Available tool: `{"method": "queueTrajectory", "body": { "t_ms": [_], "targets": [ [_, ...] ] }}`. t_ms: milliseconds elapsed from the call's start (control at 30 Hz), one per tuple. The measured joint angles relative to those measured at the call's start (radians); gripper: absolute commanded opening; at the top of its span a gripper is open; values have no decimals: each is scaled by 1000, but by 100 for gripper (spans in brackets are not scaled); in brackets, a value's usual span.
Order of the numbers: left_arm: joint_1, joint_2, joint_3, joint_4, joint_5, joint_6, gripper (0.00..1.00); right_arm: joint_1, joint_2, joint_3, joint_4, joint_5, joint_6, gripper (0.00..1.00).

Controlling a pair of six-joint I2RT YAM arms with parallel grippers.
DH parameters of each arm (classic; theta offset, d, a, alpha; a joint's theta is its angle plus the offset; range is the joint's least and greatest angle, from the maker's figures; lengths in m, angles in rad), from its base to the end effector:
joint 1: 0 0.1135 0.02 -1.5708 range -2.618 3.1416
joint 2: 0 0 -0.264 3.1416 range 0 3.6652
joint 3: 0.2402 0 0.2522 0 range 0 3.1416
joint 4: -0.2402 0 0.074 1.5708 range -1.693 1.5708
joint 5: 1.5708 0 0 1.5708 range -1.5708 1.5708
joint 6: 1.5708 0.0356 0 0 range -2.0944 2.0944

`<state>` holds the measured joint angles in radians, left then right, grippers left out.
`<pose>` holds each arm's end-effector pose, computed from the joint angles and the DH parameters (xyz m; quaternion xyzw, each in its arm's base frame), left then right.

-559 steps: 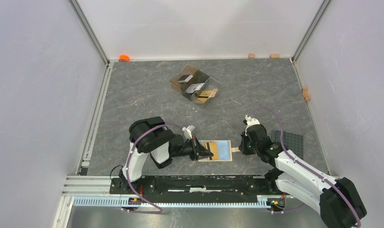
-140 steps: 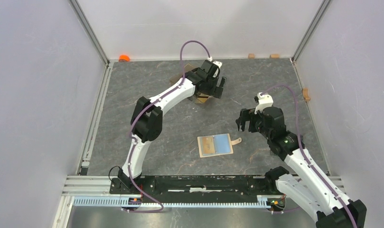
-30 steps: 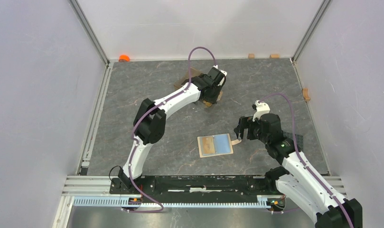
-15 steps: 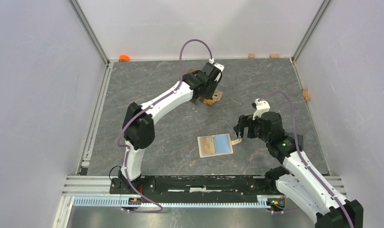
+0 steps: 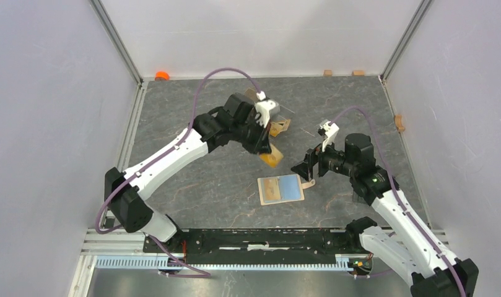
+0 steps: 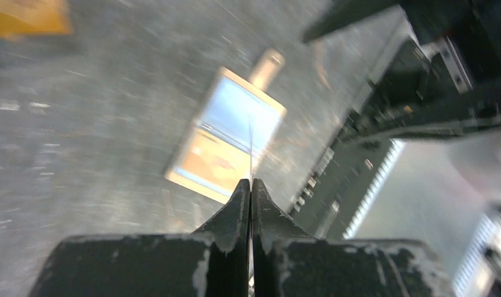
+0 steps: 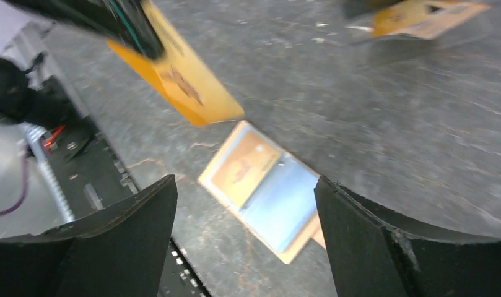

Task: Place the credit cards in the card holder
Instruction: Pick up the credit card from the storage box, then insert the credit card into the card holder.

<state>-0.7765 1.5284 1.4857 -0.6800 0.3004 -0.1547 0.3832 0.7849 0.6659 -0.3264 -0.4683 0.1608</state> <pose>0.2331 -0.2438 0.3553 0.3343 0.8391 -0.3045 0.3023 0.1600 0.0818 0.2850 -0.2143 0.8039 0.3284 0.4471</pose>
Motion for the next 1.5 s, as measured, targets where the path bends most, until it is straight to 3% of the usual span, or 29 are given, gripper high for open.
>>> {"method": "queueTrajectory", "body": {
  "t_ms": [233,500,600,633,700,767,833,900,1167,1500],
  "targets": [
    [-10,-19,-202,5,333,12,4,17,87,-21,82,-277,51,69],
    [-11,-63,-257,66,467,11,5,137,138,-71,138,-370,98,54],
    [-14,-79,-263,100,496,10,8,176,148,-98,189,-386,133,36],
    [-16,-80,-263,108,499,10,12,180,150,-105,204,-389,145,28],
    [-18,-80,-267,117,504,10,38,191,151,-115,238,-390,175,11],
    [-20,-80,-278,137,489,0,57,193,151,-116,249,-374,192,0],
    [-20,-87,-303,171,445,-26,74,193,157,-117,239,-332,206,0],
    [-21,-109,-357,220,371,-74,79,188,174,-119,221,-280,220,0],
    [-28,-212,-682,412,31,-406,80,63,228,-309,177,-176,317,0],
    [-44,-168,-782,527,-57,-586,81,55,318,-351,241,-183,409,0]
  ]
}}
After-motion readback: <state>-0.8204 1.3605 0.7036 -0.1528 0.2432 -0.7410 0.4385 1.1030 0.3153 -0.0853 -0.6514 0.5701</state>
